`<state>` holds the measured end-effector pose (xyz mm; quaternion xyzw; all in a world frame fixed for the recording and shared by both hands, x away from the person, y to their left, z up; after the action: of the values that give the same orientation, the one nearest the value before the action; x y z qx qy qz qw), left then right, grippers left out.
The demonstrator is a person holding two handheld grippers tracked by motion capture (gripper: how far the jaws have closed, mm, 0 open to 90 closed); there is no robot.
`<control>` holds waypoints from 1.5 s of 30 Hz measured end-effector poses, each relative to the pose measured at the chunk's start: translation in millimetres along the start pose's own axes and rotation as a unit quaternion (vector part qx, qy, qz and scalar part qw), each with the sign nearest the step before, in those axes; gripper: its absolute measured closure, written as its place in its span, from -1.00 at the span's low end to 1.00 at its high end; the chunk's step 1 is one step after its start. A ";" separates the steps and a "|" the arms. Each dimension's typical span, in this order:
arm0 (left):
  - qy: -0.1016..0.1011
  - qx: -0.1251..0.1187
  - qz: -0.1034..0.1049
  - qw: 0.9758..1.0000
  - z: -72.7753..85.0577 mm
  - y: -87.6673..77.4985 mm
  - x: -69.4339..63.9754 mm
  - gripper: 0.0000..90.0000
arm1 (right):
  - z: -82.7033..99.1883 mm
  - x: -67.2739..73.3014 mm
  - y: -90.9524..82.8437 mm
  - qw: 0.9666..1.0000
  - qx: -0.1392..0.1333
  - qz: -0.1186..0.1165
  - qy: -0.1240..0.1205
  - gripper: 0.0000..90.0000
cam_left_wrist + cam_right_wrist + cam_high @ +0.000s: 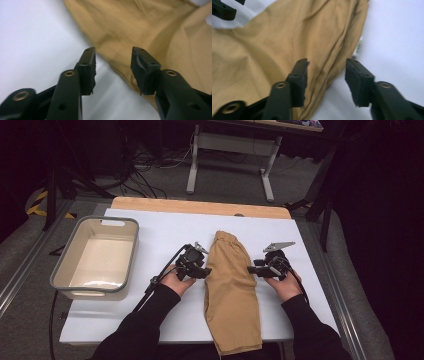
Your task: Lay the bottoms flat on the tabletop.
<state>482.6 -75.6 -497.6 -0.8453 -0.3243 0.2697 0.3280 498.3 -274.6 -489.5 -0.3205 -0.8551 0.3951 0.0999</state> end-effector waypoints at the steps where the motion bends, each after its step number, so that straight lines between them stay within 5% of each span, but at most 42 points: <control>1: 0.000 -0.005 0.001 1.000 -3.2 0.3 1.0 0.21 | -2.8 -2.3 -0.6 1.000 -0.004 0.007 -0.002 0.07; 6: -0.001 -0.014 -0.015 1.000 -15.4 6.0 8.6 0.09 | -14.9 -10.1 1.4 1.000 -0.016 0.022 -0.009 0.04; 14: -0.026 -0.021 -0.025 0.999 -29.9 19.9 22.7 0.15 | -27.7 -25.9 16.7 0.999 -0.020 0.037 -0.006 0.07; 28: -0.032 -0.010 -0.032 0.999 -37.7 43.3 28.5 0.25 | -15.8 -43.5 47.2 0.998 0.017 0.052 0.000 0.15; 32: -0.035 0.002 -0.035 0.999 -33.5 48.1 33.6 0.38 | -15.5 -42.5 49.6 0.999 0.017 0.045 -0.003 0.30; 39: -0.039 0.004 -0.029 0.999 -32.2 52.1 33.1 0.68 | -19.3 -34.1 53.0 0.999 0.024 0.023 -0.015 0.84; 45: -0.029 0.006 -0.024 0.999 -32.4 53.0 30.7 0.99 | -21.3 -33.4 53.0 0.999 0.032 0.027 -0.020 0.94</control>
<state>543.7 -96.1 -522.9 -0.8271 -0.3521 0.2880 0.3301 558.0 -257.0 -511.7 -0.3322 -0.8350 0.4308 0.0825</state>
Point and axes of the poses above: each handheld gripper's, and its own axes: y roughly forward along the jaws, z roughly out of its underside, x roughly to its left, the point moved 10 cm from there along y, roughly forward along the jaws, and after that the axes turned 10 degrees about -y, right-handed, at the moved point
